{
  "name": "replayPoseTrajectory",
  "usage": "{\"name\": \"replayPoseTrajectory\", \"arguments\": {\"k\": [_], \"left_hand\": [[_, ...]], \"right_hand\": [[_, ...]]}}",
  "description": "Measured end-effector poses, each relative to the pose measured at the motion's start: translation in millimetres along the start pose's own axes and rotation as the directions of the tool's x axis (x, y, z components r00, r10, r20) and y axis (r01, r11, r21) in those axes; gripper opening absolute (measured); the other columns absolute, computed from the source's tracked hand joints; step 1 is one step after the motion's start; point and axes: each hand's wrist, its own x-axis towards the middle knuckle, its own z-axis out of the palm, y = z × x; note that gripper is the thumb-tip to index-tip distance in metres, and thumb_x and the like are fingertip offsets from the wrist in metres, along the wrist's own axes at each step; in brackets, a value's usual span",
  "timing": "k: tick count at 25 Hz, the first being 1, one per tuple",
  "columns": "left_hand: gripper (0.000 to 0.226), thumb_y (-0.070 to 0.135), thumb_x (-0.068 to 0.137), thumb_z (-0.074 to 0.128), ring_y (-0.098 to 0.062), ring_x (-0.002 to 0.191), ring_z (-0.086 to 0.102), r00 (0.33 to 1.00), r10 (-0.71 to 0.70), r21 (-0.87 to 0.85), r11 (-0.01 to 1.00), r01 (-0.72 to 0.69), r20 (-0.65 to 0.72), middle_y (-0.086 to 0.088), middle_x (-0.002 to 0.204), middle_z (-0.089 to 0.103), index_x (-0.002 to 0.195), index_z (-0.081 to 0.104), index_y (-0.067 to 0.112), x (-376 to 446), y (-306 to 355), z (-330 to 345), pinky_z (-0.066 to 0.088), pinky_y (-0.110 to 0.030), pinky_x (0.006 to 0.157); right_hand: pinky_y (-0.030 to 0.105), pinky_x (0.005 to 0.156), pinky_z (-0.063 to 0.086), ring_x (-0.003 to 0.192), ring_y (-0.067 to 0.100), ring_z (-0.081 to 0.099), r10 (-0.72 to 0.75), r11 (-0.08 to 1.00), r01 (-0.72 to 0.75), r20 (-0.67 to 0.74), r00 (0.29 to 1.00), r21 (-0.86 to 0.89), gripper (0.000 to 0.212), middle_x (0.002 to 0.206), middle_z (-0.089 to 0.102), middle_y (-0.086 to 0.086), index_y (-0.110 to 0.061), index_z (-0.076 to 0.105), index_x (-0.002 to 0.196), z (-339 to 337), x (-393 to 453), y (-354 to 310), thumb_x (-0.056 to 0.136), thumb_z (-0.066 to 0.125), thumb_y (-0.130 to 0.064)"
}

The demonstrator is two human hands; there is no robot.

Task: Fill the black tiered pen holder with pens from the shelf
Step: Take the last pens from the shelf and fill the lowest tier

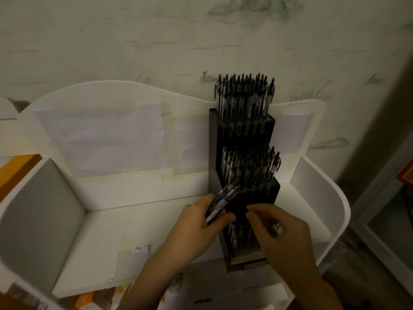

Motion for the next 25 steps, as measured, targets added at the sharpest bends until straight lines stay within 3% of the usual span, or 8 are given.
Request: {"name": "replayPoseTrajectory", "arguments": {"k": [4,6,8,11,13,16,22,25], "left_hand": [[0.012,0.036,0.084,0.071,0.0,0.068,0.062,0.997,-0.005,-0.046,0.999,0.008,0.071,0.014,0.079,0.067,0.091,0.062,0.035,1,2,6,0.048,-0.015,0.058],[0.02,0.034,0.085,0.072,-0.001,0.076,0.065,0.994,-0.021,-0.075,0.997,0.029,0.103,0.011,0.088,0.07,0.102,0.063,0.038,1,3,8,0.054,-0.021,0.066],[0.022,0.032,0.085,0.072,0.002,0.075,0.065,0.993,-0.019,-0.076,0.997,0.028,0.117,0.016,0.086,0.069,0.1,0.06,0.044,0,4,8,0.05,-0.013,0.062],[0.019,0.031,0.087,0.07,0.005,0.058,0.06,0.99,-0.034,-0.081,0.996,0.045,0.135,0.026,0.072,0.065,0.1,0.06,0.041,-1,5,9,0.042,-0.009,0.052],[0.019,0.035,0.088,0.069,0.004,0.055,0.059,0.993,-0.033,-0.086,0.995,0.043,0.117,0.023,0.07,0.065,0.105,0.063,0.033,0,3,9,0.041,-0.009,0.05],[0.018,0.036,0.088,0.069,0.003,0.054,0.06,0.993,-0.011,-0.084,0.996,0.021,0.118,0.021,0.074,0.066,0.105,0.062,0.036,1,5,9,0.041,-0.009,0.05],[0.019,0.034,0.087,0.069,-0.009,0.048,0.063,0.989,-0.053,-0.145,0.987,0.073,0.14,0.008,0.073,0.068,0.105,0.063,0.03,5,2,7,0.049,-0.019,0.048],[0.019,0.034,0.086,0.071,-0.016,0.048,0.064,0.985,-0.052,-0.189,0.978,0.083,0.162,0.005,0.067,0.067,0.103,0.064,0.031,8,3,6,0.052,-0.023,0.048]], "right_hand": [[0.023,0.088,0.054,0.102,0.005,0.065,0.141,0.931,-0.231,0.305,0.942,0.282,0.029,0.107,0.071,-0.012,-0.027,0.066,0.12,4,20,-15,0.092,0.06,-0.023],[0.023,0.091,0.053,0.109,0.006,0.064,0.123,0.872,-0.31,0.443,0.888,0.378,0.035,0.113,0.071,-0.011,-0.027,0.063,0.124,5,26,-18,0.089,0.055,-0.029],[0.021,0.09,0.053,0.109,0.007,0.064,0.113,0.836,-0.351,0.495,0.862,0.421,0.036,0.113,0.071,-0.009,-0.025,0.064,0.122,2,28,-19,0.088,0.054,-0.029],[0.017,0.081,0.053,0.103,0.007,0.067,0.112,0.837,-0.352,0.498,0.86,0.419,0.029,0.107,0.073,-0.008,-0.023,0.069,0.114,-4,29,-17,0.087,0.059,-0.022],[0.016,0.08,0.053,0.1,0.008,0.069,0.108,0.843,-0.341,0.49,0.865,0.417,0.025,0.104,0.075,-0.008,-0.022,0.072,0.108,-5,30,-16,0.087,0.064,-0.011],[0.014,0.076,0.053,0.093,0.009,0.071,0.128,0.84,-0.33,0.434,0.892,0.43,0.025,0.096,0.076,-0.006,-0.022,0.075,0.099,-4,29,-14,0.086,0.066,-0.003],[0.014,0.07,0.053,0.085,0.009,0.072,0.179,0.841,-0.318,0.329,0.927,0.438,0.014,0.091,0.076,-0.004,-0.016,0.073,0.098,-4,30,-8,0.086,0.067,-0.01],[0.014,0.07,0.053,0.085,0.011,0.072,0.172,0.833,-0.297,0.291,0.941,0.467,0.017,0.091,0.076,-0.003,-0.017,0.073,0.097,-7,32,-8,0.082,0.068,-0.023]]}}
